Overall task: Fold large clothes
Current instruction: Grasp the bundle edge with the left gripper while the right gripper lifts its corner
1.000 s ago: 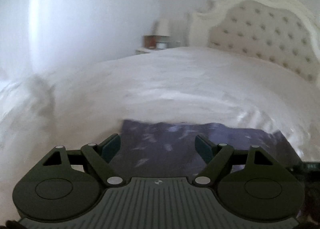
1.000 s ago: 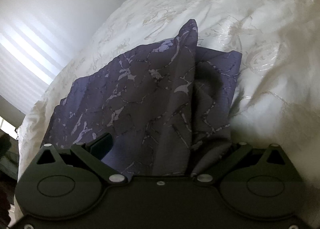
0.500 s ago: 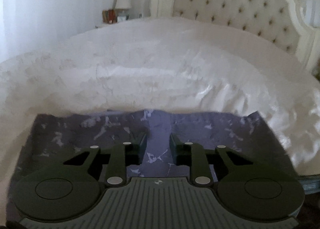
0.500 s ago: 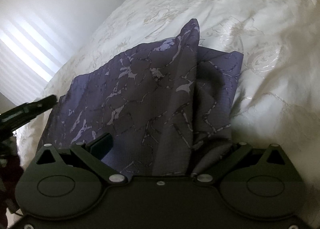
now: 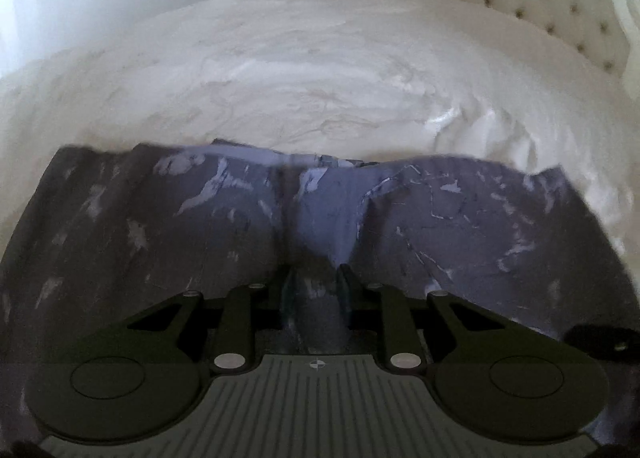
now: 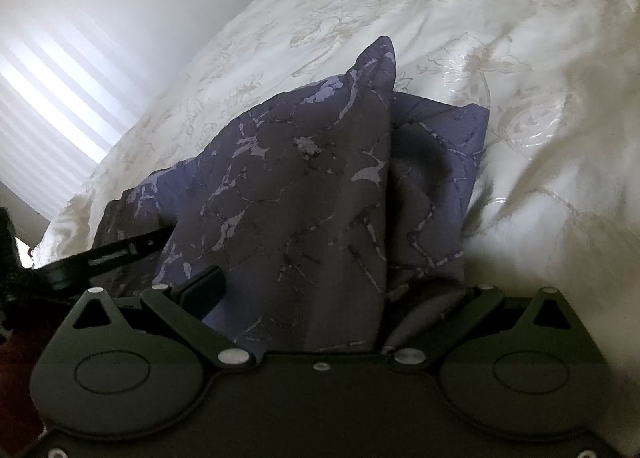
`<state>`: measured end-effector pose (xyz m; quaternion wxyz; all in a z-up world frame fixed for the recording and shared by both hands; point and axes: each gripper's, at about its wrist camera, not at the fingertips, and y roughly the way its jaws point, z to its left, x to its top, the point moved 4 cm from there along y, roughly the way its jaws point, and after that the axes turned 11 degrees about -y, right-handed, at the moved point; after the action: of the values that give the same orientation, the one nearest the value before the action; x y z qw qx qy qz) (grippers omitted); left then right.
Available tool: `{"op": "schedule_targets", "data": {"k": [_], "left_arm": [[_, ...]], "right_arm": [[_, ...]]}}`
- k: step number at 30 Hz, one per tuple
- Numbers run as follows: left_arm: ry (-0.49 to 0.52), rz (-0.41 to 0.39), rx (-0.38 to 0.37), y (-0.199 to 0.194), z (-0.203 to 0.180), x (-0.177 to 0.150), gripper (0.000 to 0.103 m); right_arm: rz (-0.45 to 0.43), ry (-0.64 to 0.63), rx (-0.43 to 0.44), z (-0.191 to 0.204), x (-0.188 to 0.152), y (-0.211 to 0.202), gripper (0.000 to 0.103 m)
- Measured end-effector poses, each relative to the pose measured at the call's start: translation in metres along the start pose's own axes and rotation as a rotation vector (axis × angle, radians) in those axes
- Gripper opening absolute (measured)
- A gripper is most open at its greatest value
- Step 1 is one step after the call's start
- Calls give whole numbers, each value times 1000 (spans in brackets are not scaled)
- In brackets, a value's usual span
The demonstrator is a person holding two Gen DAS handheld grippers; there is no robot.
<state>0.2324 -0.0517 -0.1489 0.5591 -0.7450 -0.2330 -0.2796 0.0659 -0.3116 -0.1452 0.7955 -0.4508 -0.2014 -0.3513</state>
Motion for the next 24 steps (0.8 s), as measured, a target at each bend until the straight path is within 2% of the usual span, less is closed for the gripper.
{"op": "schedule_targets", "data": {"k": [8, 11, 18, 21, 24], "left_arm": [[-19, 6, -25, -59, 13, -48, 23], [-24, 10, -30, -66, 13, -54, 23], [95, -12, 29, -53, -1, -73, 22], [154, -49, 66, -55, -8, -82, 21], [141, -56, 68, -57, -8, -83, 20]], "right_arm": [[0, 0, 0, 0, 0, 0, 103], [1, -3, -2, 0, 0, 0, 103], [0, -3, -2, 0, 0, 0, 103], [-1, -1, 0, -1, 0, 0, 103], [-8, 17, 9, -3, 1, -3, 103]]}}
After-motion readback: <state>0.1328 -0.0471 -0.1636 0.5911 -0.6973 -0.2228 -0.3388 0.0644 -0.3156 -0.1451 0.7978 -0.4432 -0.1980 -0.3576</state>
